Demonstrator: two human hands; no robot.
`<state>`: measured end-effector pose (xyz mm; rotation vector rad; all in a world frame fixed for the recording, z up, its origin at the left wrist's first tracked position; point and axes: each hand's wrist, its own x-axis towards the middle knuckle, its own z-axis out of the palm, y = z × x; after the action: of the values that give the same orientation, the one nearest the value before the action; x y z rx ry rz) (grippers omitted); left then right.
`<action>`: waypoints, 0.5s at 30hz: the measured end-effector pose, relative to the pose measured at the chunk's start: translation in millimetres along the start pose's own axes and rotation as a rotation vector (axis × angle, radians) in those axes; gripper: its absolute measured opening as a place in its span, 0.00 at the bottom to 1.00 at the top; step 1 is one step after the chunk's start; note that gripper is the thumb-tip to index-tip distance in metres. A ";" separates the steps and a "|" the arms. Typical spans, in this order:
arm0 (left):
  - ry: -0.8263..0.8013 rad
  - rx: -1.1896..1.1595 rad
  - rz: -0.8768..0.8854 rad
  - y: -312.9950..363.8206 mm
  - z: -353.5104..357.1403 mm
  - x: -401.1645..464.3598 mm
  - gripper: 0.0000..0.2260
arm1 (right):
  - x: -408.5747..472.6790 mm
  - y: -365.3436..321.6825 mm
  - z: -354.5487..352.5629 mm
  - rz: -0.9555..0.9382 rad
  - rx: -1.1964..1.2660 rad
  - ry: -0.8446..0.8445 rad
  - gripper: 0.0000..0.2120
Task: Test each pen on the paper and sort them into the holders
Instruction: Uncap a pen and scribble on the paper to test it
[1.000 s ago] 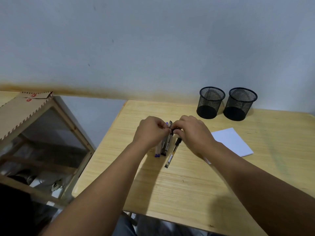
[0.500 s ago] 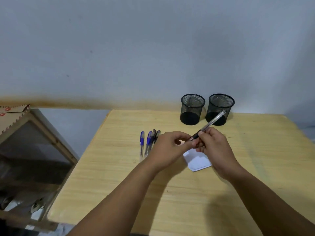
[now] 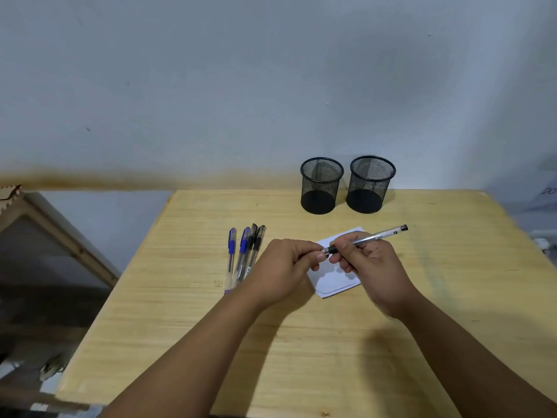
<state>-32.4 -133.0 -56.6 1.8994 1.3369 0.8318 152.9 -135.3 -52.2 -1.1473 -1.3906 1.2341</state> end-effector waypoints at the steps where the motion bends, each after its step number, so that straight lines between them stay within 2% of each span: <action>1: -0.022 0.000 -0.011 0.9 -2.3 -0.6 0.09 | -1.3 -0.2 0.9 -0.017 0.001 0.002 0.09; 5: -0.089 -0.012 -0.044 6.4 -6.7 0.9 0.09 | -4.7 5.7 6.8 -0.073 -0.028 0.027 0.09; 7: -0.095 -0.002 -0.069 4.4 -11.8 0.8 0.09 | -1.8 8.2 2.8 -0.080 0.000 0.096 0.09; 10: 0.038 -0.019 -0.188 -12.5 -31.7 -3.6 0.09 | 9.4 9.1 -23.7 -0.109 0.136 0.314 0.09; 15: 0.293 -0.105 -0.197 -3.4 -33.7 3.6 0.06 | 21.3 14.9 -23.9 -0.089 0.075 0.216 0.09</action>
<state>-60.2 -123.5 -39.4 1.5778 1.5914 1.0854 174.5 -110.0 -64.2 -1.1196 -1.2111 1.0573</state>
